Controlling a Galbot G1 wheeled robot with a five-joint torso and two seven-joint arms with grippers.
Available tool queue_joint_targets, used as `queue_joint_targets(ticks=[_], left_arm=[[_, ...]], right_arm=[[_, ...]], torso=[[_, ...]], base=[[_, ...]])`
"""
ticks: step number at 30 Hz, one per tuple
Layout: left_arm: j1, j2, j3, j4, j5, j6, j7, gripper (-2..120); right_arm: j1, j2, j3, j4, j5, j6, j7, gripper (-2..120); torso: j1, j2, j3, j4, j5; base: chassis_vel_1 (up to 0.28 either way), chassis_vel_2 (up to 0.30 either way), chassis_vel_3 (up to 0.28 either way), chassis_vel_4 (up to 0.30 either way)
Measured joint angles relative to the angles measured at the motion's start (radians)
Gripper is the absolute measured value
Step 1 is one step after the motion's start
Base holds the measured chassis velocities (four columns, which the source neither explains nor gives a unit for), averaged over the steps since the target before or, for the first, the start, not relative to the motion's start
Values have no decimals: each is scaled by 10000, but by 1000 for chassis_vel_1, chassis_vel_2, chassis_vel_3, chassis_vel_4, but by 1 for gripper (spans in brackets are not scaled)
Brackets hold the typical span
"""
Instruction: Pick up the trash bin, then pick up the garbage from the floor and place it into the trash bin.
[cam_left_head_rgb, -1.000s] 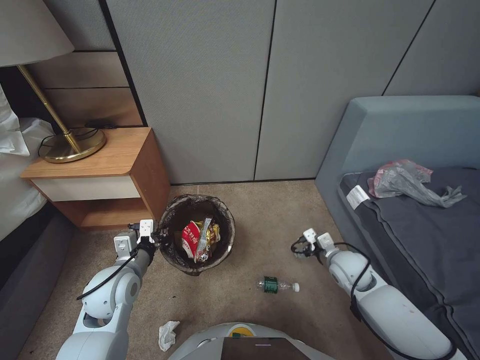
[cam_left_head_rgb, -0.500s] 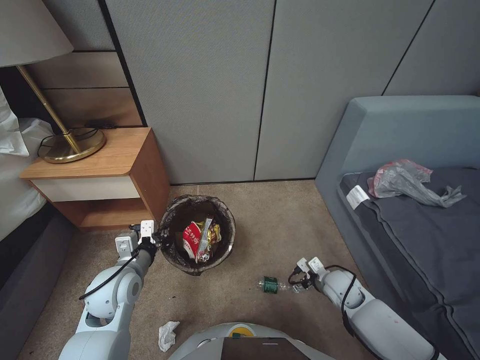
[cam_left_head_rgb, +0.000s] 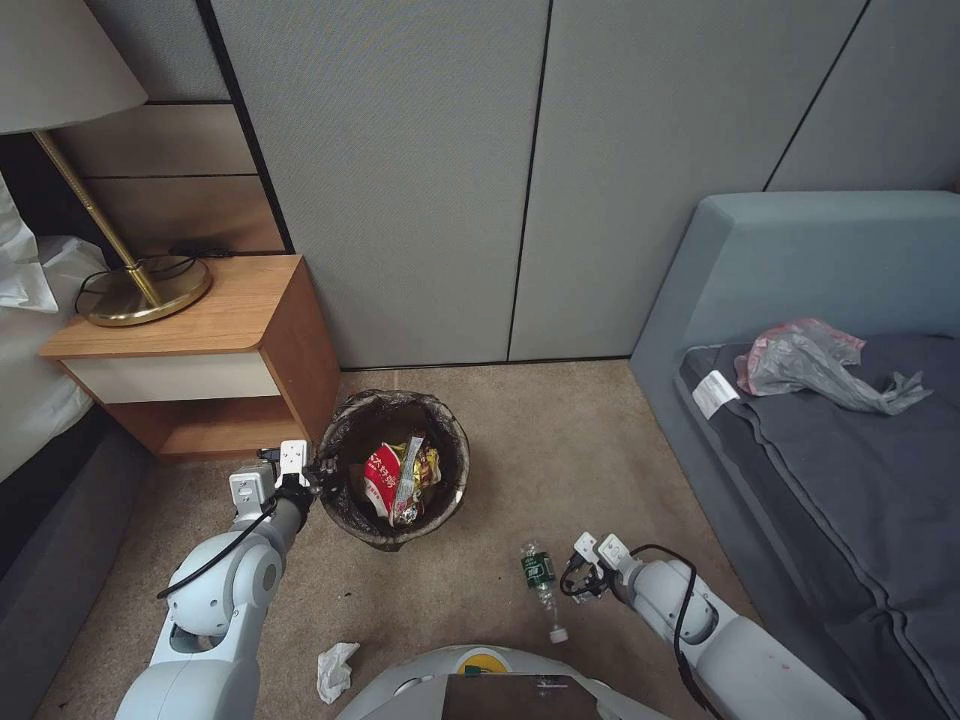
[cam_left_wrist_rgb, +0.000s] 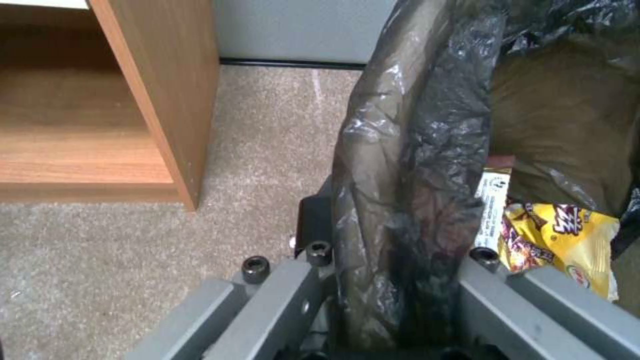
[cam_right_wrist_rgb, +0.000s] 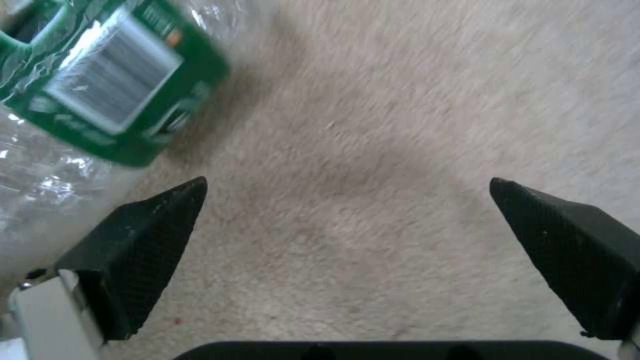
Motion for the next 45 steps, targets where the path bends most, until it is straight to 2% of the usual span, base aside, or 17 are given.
queue_joint_targets(ticks=[7,14,20,29,39,45], left_arm=[[-60,-19,97,105,78,-21,32,0],[-72,1,104,108,87,-22,42,0],[-21,11,79,107,111,-27,56,0],[-18,-43,62,91,141,-44,60,0],[-12,-82,-48,70,155,-64,60,0],[-29,-136,-73,95,170,-76,62,0]], right_arm=[[11,-457,-4,711,-96,38,-58,100],[95,-456,-223,1072,-28,-17,-93,100],[608,-305,-517,1292,633,90,-102,100],[1238,-303,-1297,1263,665,479,-301,100],[1927,-99,-2612,295,245,966,-478,100],[1823,31,-3067,49,20,1029,-490,100]], torso=[[0,0,0,-1,0],[0,0,0,-1,0],[0,0,0,0,0],[0,0,1,-1,0],[0,0,1,0,1],[0,0,1,-1,1]], base=[[0,0,0,0],[0,0,0,0],[0,0,0,0],[0,0,0,0],[0,0,0,0],[0,0,0,0]])
